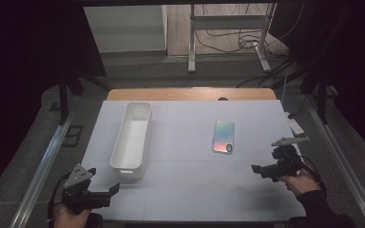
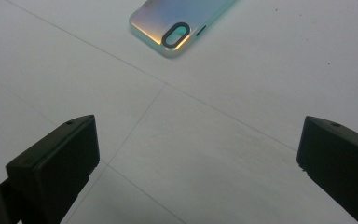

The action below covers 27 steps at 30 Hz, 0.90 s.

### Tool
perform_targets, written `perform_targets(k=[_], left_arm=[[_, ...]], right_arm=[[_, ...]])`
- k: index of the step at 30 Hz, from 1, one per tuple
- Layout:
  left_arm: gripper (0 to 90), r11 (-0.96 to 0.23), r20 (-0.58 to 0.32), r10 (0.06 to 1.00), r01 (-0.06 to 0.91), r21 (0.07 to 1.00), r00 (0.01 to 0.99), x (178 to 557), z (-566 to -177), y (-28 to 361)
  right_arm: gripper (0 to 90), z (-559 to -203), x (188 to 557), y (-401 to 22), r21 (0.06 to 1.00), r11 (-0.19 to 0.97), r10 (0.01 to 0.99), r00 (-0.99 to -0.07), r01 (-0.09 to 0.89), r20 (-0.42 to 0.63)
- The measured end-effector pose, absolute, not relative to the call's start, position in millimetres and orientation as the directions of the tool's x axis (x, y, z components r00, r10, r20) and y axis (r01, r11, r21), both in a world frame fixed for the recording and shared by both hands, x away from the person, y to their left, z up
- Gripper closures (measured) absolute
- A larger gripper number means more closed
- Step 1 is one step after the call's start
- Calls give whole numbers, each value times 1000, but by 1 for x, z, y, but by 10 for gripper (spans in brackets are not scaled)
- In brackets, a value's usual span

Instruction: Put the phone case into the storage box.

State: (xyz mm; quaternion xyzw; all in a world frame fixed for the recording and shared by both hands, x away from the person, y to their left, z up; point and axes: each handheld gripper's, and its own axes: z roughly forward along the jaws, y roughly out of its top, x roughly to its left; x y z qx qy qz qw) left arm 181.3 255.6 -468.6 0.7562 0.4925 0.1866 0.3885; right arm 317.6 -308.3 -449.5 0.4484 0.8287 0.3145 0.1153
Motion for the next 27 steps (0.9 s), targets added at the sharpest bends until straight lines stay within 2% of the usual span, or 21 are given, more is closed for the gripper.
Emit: perform_targets(k=[15, 27], left_arm=[[2, -212, -102, 890, 601, 771, 445, 181, -469, 256], [3, -212, -103, 889, 601, 771, 446, 181, -469, 256]], right_arm=[[0, -451, 338, -292, 610, 444, 785, -613, 656, 88], [0, -450, 353, -282, 594, 459, 790, -609, 661, 67]])
